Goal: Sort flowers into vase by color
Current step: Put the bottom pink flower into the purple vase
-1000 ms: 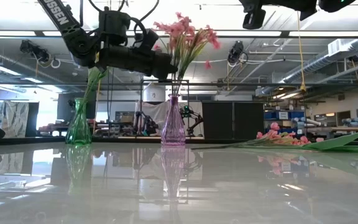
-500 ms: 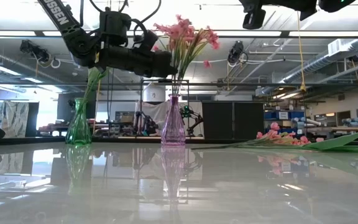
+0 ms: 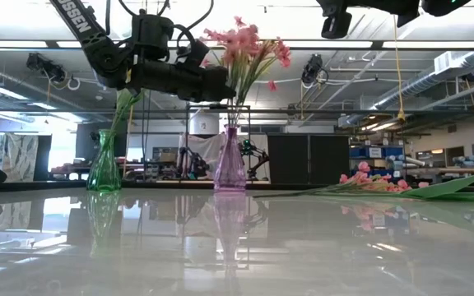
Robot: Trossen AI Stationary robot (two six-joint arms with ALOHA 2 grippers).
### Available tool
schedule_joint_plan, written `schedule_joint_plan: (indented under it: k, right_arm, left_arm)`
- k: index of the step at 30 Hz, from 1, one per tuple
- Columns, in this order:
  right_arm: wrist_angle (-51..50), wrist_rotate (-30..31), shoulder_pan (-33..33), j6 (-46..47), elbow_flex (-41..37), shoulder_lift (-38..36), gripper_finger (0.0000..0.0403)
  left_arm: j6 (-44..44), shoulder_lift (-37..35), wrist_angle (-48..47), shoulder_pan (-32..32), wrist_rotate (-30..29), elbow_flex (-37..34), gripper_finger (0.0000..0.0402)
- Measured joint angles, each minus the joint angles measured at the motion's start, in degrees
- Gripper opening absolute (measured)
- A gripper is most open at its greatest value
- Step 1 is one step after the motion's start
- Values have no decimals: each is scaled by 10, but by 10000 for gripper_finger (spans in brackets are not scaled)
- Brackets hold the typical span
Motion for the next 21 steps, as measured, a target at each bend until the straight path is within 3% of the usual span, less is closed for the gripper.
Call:
schedule_joint_plan:
  k: [21]
  right_arm:
    - [0, 0, 0, 0, 0, 0, 258]
  left_arm:
    - [-19, 0, -2, -11, 0, 0, 120]
